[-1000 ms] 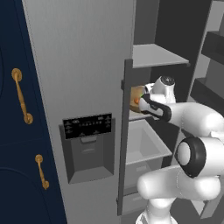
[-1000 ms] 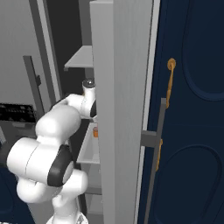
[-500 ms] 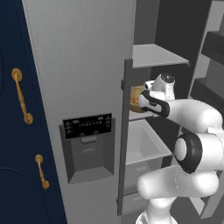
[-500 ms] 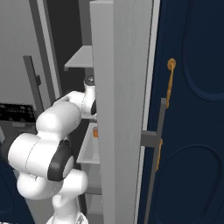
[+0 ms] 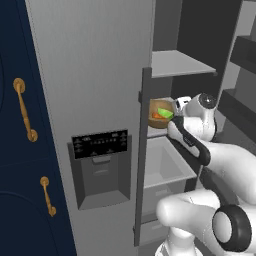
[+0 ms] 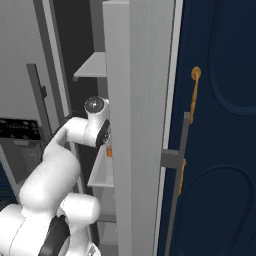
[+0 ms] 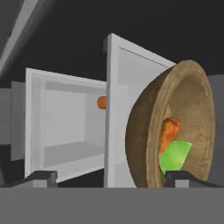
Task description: Pick the chicken drumstick and lemon wedge from their plates and place them in the bowl. Then put the bowl in the fridge.
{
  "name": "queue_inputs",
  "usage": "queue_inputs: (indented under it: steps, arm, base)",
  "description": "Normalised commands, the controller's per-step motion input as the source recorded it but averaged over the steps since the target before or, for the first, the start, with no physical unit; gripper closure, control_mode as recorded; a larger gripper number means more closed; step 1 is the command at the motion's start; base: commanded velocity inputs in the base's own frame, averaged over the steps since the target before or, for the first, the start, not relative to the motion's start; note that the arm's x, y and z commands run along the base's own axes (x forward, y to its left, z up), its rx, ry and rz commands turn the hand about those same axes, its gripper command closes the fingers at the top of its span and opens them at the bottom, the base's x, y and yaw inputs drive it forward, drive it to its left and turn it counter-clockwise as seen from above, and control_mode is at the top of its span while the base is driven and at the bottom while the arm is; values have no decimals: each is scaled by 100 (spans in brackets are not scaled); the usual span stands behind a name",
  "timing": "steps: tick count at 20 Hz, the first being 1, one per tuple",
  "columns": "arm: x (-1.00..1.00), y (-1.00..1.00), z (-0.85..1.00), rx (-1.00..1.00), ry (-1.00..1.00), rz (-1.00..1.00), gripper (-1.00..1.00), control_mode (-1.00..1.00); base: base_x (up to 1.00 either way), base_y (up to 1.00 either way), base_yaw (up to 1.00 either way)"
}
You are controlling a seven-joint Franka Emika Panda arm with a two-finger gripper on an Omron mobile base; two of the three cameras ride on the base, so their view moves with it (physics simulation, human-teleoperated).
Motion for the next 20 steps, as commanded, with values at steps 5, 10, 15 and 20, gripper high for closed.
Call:
queue_inputs:
  steps: [5, 10, 15, 20]
  arm:
    - [-90, 11, 75, 3, 1, -17, -100, -100]
    - [-95, 0, 86, 10, 7, -18, -100, -100]
    - [-100, 1, 67, 8, 16, -13, -100, -100]
    - [-100, 0, 24, 9, 21, -7, -100, -100]
  base:
    - [0, 0, 0]
    - [0, 0, 0]
    - [0, 0, 0]
    - [0, 0, 0]
